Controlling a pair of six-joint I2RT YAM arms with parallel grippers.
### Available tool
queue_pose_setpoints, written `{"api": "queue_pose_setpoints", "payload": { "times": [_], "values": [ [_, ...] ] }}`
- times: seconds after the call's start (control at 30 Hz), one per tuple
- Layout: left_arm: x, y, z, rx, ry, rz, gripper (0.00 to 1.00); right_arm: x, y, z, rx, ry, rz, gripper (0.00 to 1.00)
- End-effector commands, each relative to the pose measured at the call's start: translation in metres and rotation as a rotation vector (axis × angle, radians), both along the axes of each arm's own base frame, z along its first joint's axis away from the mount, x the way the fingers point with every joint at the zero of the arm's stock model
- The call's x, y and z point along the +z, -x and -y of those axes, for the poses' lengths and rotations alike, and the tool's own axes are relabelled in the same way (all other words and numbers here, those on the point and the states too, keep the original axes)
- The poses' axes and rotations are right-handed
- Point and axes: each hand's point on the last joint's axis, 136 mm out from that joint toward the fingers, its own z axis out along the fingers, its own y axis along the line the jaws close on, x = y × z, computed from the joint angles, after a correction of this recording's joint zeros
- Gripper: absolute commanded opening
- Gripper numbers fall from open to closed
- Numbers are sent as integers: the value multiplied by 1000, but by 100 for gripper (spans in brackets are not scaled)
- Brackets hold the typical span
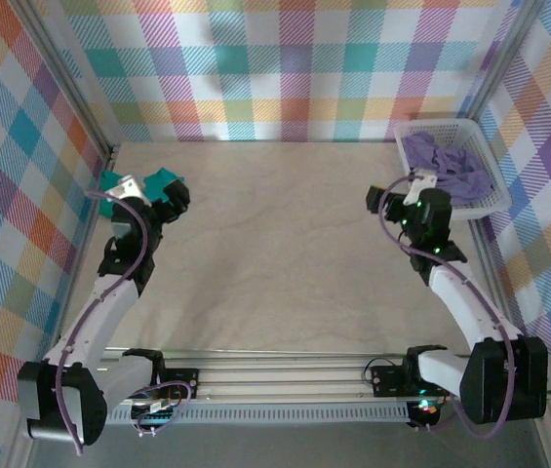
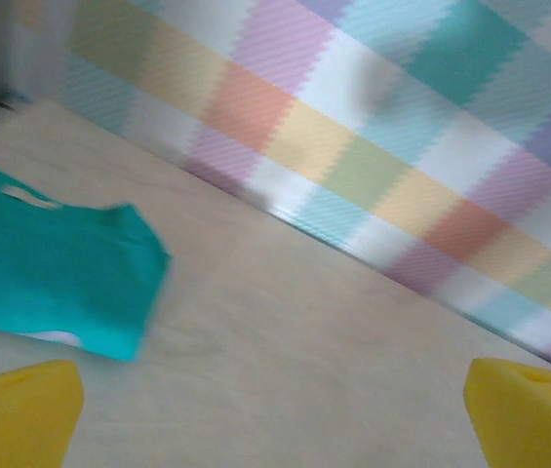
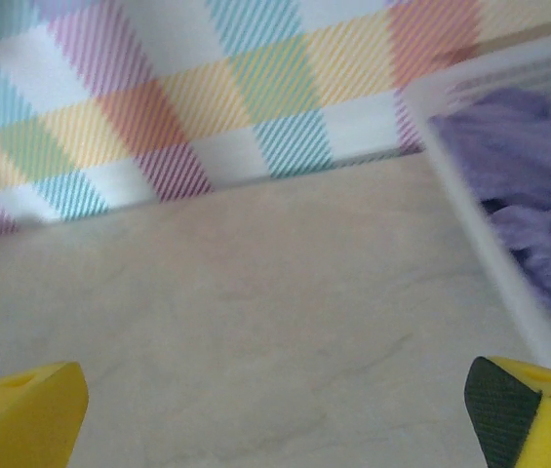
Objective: Fold the inside-out t-shirt
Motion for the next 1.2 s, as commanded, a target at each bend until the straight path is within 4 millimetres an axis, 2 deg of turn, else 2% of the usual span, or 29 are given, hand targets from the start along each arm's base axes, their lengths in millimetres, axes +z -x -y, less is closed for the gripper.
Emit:
{"api": "queue_pose_setpoints", "payload": {
  "times": [0.0,0.07,0.13,0.23,0.37,0.5,0.67,0.87,0.97,1.03,1.1,1.17],
  "values": [
    [-15,4,52,-175,79,-168,100,-10,-5,74,-291,-121,-179,100],
    [-15,4,70,-217,49,-196,100,-18,-22,117,-417,-176,-253,100],
    [-17,5,83,-245,41,-203,100,-28,-42,144,-502,-193,-311,100],
    [-19,7,96,-271,36,-204,100,-46,-74,167,-583,-215,-385,100],
    [-22,10,106,-292,29,-216,100,-77,-110,188,-653,-230,-468,100],
    [-25,15,107,-290,18,-230,100,-109,-138,196,-668,-244,-555,100],
    [-31,22,107,-286,34,-233,100,-145,-162,196,-641,-266,-626,97],
    [-37,28,105,-282,40,-251,100,-185,-178,186,-597,-319,-710,87],
    [-40,31,100,-265,29,-259,100,-201,-184,179,-562,-342,-747,71],
    [-43,33,97,-252,20,-266,100,-200,-190,175,-531,-353,-742,57],
    [-46,35,93,-239,9,-277,100,-181,-197,172,-493,-364,-700,37],
    [-48,37,89,-225,2,-286,100,-147,-200,167,-458,-374,-627,20]
  ]
}}
